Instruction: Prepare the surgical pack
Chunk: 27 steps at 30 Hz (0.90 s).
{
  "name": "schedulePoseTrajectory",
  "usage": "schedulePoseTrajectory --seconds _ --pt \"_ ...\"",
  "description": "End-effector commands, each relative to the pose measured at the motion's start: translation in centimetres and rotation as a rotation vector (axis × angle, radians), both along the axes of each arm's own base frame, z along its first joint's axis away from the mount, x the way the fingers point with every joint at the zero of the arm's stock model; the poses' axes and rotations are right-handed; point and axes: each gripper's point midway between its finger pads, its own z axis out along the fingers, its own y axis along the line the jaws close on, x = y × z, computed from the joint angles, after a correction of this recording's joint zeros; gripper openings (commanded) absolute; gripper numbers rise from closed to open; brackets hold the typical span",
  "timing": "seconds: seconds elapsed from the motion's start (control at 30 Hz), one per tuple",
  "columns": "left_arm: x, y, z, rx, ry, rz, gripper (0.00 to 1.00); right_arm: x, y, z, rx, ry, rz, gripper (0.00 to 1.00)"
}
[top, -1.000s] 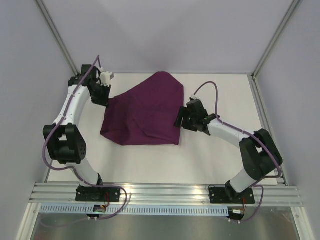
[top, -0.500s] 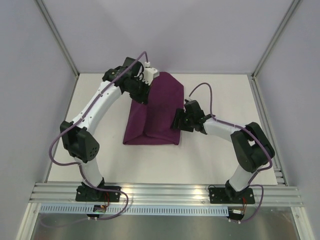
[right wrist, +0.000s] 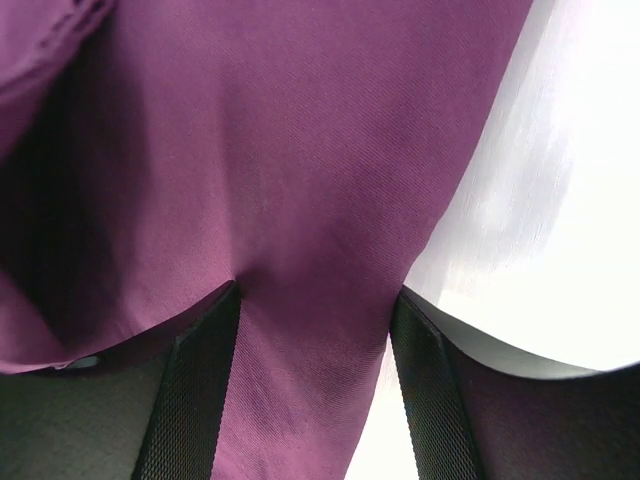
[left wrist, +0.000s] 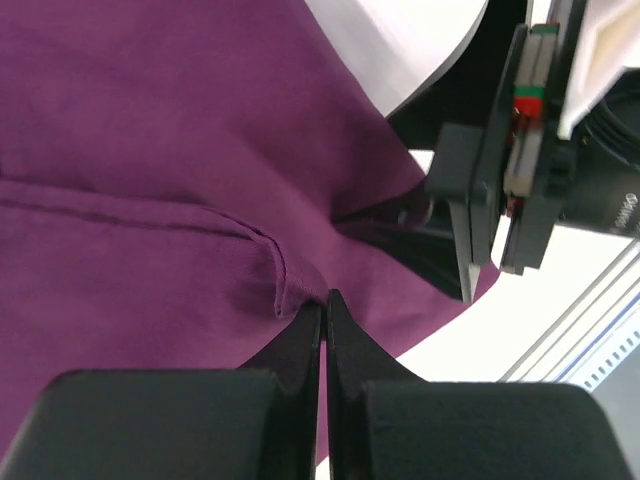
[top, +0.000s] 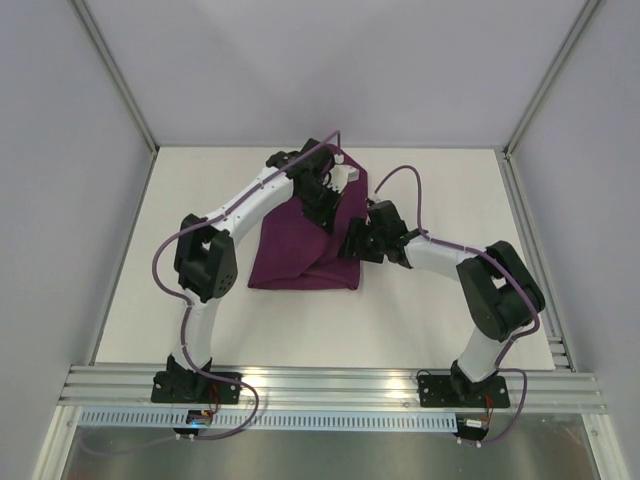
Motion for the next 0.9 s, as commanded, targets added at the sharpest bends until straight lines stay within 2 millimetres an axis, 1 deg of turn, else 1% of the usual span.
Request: schedulePoseTrajectory --seconds 0.0,0.07,0.1,0.13,0.17,0.2,0.27,0.3,0.33,0.37,0.4,0.43,0.47,0.5,0.53,0.57,0.6,0.63,0.67,0.7,0.73,0.77,0.8,0.87 --pt "0.2 -2.7 0.6 -0.103 0.020 -0.005 0.00 1.0 1.1 1.5 0.043 -0.061 0.026 0.62" --pt "0.7 -3.1 -0.5 -0.100 0.022 -0.002 0.00 1.2 0.7 1.8 0.030 -0.070 -0.001 0.62" --pt "1.0 -3.2 -1.6 -0.090 0.033 0.004 0.00 1.1 0.3 2.4 0.026 -0.068 -0.029 0.62" --pt "1.3 -3.5 -2.0 -0.096 0.028 0.003 0.00 1.6 -0.8 2.6 -0.012 -0.088 -0.086 0.62" --pt "1.4 -3.7 -2.4 -0.100 0.035 0.004 0.00 1.4 -1.3 2.6 -0.033 -0.087 -0.114 0.62" --pt "1.5 -4.0 -3.1 -0.106 0.051 -0.001 0.00 1.4 -2.1 3.5 -0.037 -0.101 -0.164 0.62" --pt "1.5 -4.4 -3.6 -0.120 0.062 -0.011 0.00 1.4 -3.2 4.0 -0.053 -0.119 -0.215 0.63" --pt "1.4 -4.7 -3.8 -0.130 0.073 -0.020 0.02 1.1 -3.5 4.7 -0.046 -0.130 -0.227 0.63" --pt "1.5 -4.7 -3.8 -0.132 0.069 -0.026 0.06 0.9 -3.8 5.0 -0.055 -0.133 -0.236 0.63" --pt "1.4 -4.7 -3.9 -0.132 0.070 -0.028 0.16 0.9 -4.4 5.4 -0.069 -0.148 -0.259 0.63" --pt "1.4 -4.7 -3.7 -0.134 0.067 -0.031 0.23 0.5 -4.9 6.0 -0.077 -0.151 -0.268 0.63" --pt "1.4 -4.7 -3.4 -0.140 0.063 -0.034 0.31 0.4 -5.2 6.5 -0.083 -0.162 -0.272 0.64" --pt "1.3 -4.7 -3.1 -0.145 0.062 -0.038 0.46 0.3 -5.5 6.8 -0.093 -0.170 -0.277 0.64" --pt "1.2 -4.9 -2.2 -0.162 0.052 -0.047 0.51 0.0 -5.9 6.9 -0.104 -0.165 -0.279 0.65" --pt "1.1 -4.9 -1.7 -0.169 0.047 -0.052 0.54 -0.2 -6.1 7.9 -0.096 -0.186 -0.283 0.66" --pt "1.0 -4.9 -1.1 -0.176 0.038 -0.058 0.59 -0.2 -6.5 8.1 -0.108 -0.196 -0.289 0.66" --pt "1.1 -4.8 -0.1 -0.185 0.018 -0.059 0.62 -0.4 -6.9 8.4 -0.116 -0.197 -0.297 0.66" --pt "0.9 -4.7 0.5 -0.183 0.016 -0.061 0.66 -0.5 -7.3 9.2 -0.116 -0.216 -0.309 0.67" --pt "0.8 -4.5 1.2 -0.185 0.009 -0.065 0.69 -0.5 -7.6 9.5 -0.116 -0.224 -0.317 0.67" --pt "0.9 -4.6 3.0 -0.201 -0.019 -0.068 0.71 -0.5 -7.7 9.8 -0.109 -0.231 -0.319 0.68" --pt "0.4 -4.2 3.7 -0.189 -0.007 -0.065 0.74 -0.6 -8.0 9.9 -0.100 -0.231 -0.322 0.68" --pt "0.3 -3.8 4.6 -0.182 -0.032 -0.078 0.75 -0.6 -8.1 10.3 -0.085 -0.238 -0.320 0.68" --pt "0.5 -3.2 6.2 -0.172 -0.082 -0.076 0.77 -0.4 -7.9 10.6 -0.070 -0.245 -0.316 0.68" --pt "0.3 -1.9 7.3 -0.132 -0.125 -0.065 0.80 -0.3 -7.7 10.7 -0.050 -0.242 -0.295 0.68"
